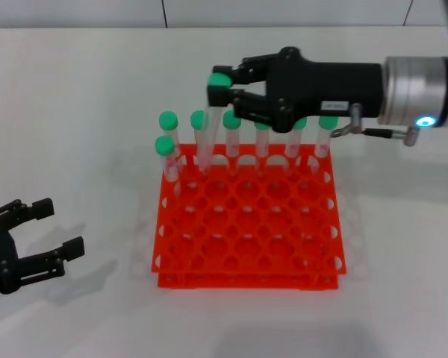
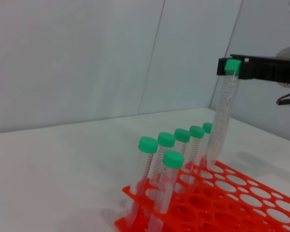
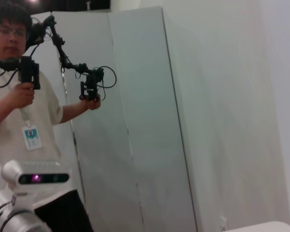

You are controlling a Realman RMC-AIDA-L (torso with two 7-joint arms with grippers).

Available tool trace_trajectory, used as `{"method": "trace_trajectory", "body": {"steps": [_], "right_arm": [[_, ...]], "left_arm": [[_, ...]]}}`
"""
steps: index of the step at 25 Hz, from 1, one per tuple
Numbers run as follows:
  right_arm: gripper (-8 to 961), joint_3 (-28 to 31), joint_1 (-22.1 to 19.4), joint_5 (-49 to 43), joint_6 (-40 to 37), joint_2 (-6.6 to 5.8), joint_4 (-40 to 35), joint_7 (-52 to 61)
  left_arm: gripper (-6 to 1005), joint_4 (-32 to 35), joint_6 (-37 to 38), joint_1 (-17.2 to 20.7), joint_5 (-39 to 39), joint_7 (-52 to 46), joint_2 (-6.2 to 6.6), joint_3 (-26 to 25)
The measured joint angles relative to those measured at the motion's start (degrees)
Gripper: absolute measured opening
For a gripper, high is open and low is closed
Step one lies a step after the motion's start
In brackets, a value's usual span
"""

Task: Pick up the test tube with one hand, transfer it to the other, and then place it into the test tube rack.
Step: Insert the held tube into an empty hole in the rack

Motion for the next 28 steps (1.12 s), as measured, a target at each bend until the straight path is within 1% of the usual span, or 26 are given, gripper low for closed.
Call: {"method": "trace_trajectory", "body": {"steps": [7, 10, 16, 22, 28], "right_arm": [[253, -12.2, -0.3, 9.7, 6.8, -0.02, -1.5, -3.9], [253, -17.1, -0.3, 12.3, 11.1, -0.01, -2.8, -5.1], [253, -20.6, -0.3, 14.9, 13.9, -0.01, -3.1, -7.4], [253, -20.8, -0.4, 15.0, 14.6, -0.03, -3.1, -7.8], [253, -20.8, -0.5, 14.6, 15.2, -0.35, -2.8, -7.9]], "left_arm": [[893, -0.1, 0.0, -0.4, 0.1, -0.6, 0.00, 0.0], [893, -0.2, 0.0, -0.4, 0.1, -0.6, 0.00, 0.0], [893, -0.2, 0.0, -0.6, 0.1, -0.7, -0.06, 0.0], [893, -0.2, 0.0, -1.0, 0.2, -0.7, 0.09, 0.0], [893, -0.2, 0.0, -1.1, 0.5, -0.7, 0.12, 0.0]]}}
